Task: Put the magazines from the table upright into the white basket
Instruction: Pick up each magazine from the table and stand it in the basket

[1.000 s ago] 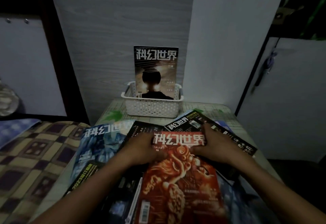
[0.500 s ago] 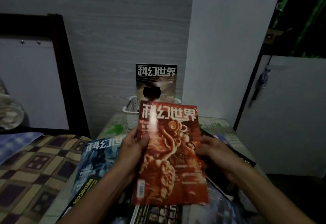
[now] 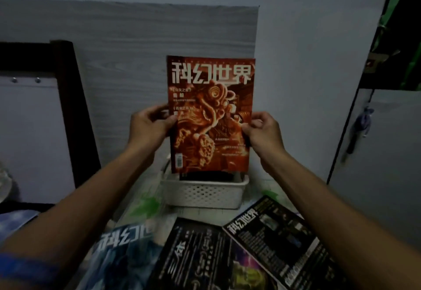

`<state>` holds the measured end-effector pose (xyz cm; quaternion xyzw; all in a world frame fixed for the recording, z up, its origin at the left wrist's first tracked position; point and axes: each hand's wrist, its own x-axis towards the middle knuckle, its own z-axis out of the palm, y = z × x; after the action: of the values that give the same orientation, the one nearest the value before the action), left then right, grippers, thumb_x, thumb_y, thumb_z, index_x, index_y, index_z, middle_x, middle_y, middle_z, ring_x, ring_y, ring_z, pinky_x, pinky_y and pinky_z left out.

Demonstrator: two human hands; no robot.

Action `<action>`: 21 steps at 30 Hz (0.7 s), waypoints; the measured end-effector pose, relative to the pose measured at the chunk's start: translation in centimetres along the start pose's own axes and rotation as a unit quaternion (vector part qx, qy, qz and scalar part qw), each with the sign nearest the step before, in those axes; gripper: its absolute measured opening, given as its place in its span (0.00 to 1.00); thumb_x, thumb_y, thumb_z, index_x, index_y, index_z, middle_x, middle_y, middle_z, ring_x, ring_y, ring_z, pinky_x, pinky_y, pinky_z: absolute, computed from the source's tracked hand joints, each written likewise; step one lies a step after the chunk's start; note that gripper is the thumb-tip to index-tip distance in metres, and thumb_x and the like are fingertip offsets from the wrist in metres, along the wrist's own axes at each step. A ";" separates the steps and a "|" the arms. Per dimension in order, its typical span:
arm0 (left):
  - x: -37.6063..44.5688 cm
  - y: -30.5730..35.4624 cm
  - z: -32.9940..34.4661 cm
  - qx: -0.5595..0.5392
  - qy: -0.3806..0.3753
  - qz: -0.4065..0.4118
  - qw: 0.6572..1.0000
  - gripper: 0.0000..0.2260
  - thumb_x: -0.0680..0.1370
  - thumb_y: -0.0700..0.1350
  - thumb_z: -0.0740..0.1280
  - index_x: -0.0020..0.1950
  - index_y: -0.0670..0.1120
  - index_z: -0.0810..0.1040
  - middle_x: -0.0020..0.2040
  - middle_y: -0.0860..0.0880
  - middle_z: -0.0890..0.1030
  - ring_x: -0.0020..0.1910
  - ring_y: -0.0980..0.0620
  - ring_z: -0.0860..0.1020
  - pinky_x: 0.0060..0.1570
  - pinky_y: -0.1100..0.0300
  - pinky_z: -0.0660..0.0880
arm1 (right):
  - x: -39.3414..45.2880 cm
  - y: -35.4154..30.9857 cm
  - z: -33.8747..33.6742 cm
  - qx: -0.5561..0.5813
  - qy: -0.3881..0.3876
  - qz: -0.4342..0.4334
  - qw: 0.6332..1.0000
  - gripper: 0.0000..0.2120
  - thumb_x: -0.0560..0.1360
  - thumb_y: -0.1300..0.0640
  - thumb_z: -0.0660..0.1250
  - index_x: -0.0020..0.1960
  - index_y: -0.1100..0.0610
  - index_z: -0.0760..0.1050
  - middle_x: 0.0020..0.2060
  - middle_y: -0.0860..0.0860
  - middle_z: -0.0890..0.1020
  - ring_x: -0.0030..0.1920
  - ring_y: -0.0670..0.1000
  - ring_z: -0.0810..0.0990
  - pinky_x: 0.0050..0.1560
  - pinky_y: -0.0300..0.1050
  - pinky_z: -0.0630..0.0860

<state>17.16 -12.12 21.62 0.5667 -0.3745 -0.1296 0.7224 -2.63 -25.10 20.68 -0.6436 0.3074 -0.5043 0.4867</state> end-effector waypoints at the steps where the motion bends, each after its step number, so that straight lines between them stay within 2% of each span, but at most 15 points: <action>1: 1.3 -0.6 0.3 0.009 0.007 -0.005 1.000 0.13 0.76 0.37 0.70 0.56 0.51 0.82 0.48 0.52 0.85 0.43 0.55 0.85 0.41 0.60 0.82 | 1.3 0.3 0.8 -0.023 0.009 -0.001 1.000 0.08 0.74 0.65 0.67 0.51 0.56 0.74 0.47 0.53 0.85 0.46 0.53 0.85 0.47 0.55 0.82; 4: 3.7 -4.1 1.3 0.049 0.033 -0.028 0.998 0.15 0.76 0.38 0.70 0.62 0.48 0.79 0.55 0.49 0.84 0.51 0.49 0.83 0.52 0.49 0.81 | 4.3 3.1 2.9 -0.078 0.028 0.016 0.996 0.08 0.74 0.63 0.66 0.51 0.54 0.75 0.49 0.53 0.84 0.48 0.55 0.83 0.52 0.58 0.81; 6: 4.3 -6.6 1.7 0.059 0.048 -0.038 0.996 0.15 0.76 0.39 0.69 0.63 0.48 0.79 0.55 0.48 0.84 0.51 0.49 0.83 0.54 0.47 0.80 | 5.3 5.5 3.7 -0.121 0.040 0.045 0.991 0.07 0.74 0.61 0.67 0.50 0.52 0.77 0.49 0.52 0.84 0.46 0.54 0.83 0.51 0.56 0.81; 9: 4.8 -10.0 2.0 0.066 0.057 -0.062 0.994 0.15 0.75 0.39 0.71 0.62 0.46 0.80 0.55 0.47 0.84 0.51 0.47 0.83 0.54 0.45 0.80 | 5.8 8.7 3.8 -0.137 0.053 0.093 0.985 0.09 0.73 0.61 0.70 0.39 0.48 0.79 0.44 0.51 0.85 0.43 0.53 0.83 0.49 0.54 0.83; 11: 4.9 -11.7 2.0 0.072 0.055 -0.079 0.993 0.15 0.75 0.39 0.71 0.61 0.46 0.81 0.55 0.47 0.84 0.51 0.47 0.83 0.54 0.45 0.80 | 5.7 10.3 3.6 -0.147 0.055 0.100 0.983 0.10 0.72 0.61 0.71 0.37 0.47 0.79 0.43 0.51 0.86 0.43 0.53 0.84 0.50 0.54 0.82; 14: 4.8 -13.3 2.2 0.109 0.053 -0.083 0.989 0.14 0.75 0.39 0.71 0.60 0.47 0.80 0.57 0.48 0.83 0.52 0.51 0.81 0.55 0.48 0.80 | 6.1 11.4 3.4 -0.165 0.059 0.087 0.981 0.07 0.73 0.59 0.72 0.40 0.48 0.81 0.45 0.51 0.86 0.44 0.51 0.83 0.51 0.51 0.81; 17: 5.0 -13.8 2.4 0.129 0.069 -0.079 0.986 0.12 0.75 0.39 0.70 0.58 0.46 0.81 0.54 0.49 0.83 0.52 0.51 0.80 0.54 0.51 0.79 | 6.7 11.6 3.4 -0.185 0.064 0.079 0.978 0.07 0.73 0.59 0.71 0.41 0.48 0.78 0.45 0.50 0.84 0.44 0.50 0.82 0.46 0.48 0.79; 19: 5.2 -13.8 2.6 0.143 0.072 -0.082 0.984 0.10 0.75 0.39 0.70 0.55 0.46 0.81 0.51 0.49 0.82 0.52 0.49 0.80 0.54 0.51 0.78 | 6.8 11.7 3.2 -0.197 0.077 0.079 0.974 0.06 0.73 0.59 0.71 0.47 0.51 0.77 0.46 0.49 0.81 0.47 0.52 0.80 0.48 0.49 0.78; 21: 5.2 -13.7 2.7 0.153 0.070 -0.085 0.982 0.10 0.75 0.38 0.70 0.55 0.46 0.80 0.48 0.51 0.80 0.53 0.48 0.79 0.53 0.52 0.77 | 6.7 11.9 2.7 -0.203 0.091 0.082 0.972 0.09 0.74 0.60 0.70 0.52 0.54 0.75 0.50 0.51 0.80 0.50 0.53 0.79 0.52 0.53 0.79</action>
<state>22.14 -21.66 11.32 0.7076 -0.2889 -0.0920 0.6382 3.08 -34.17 11.84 -0.6529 0.4979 -0.4462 0.3560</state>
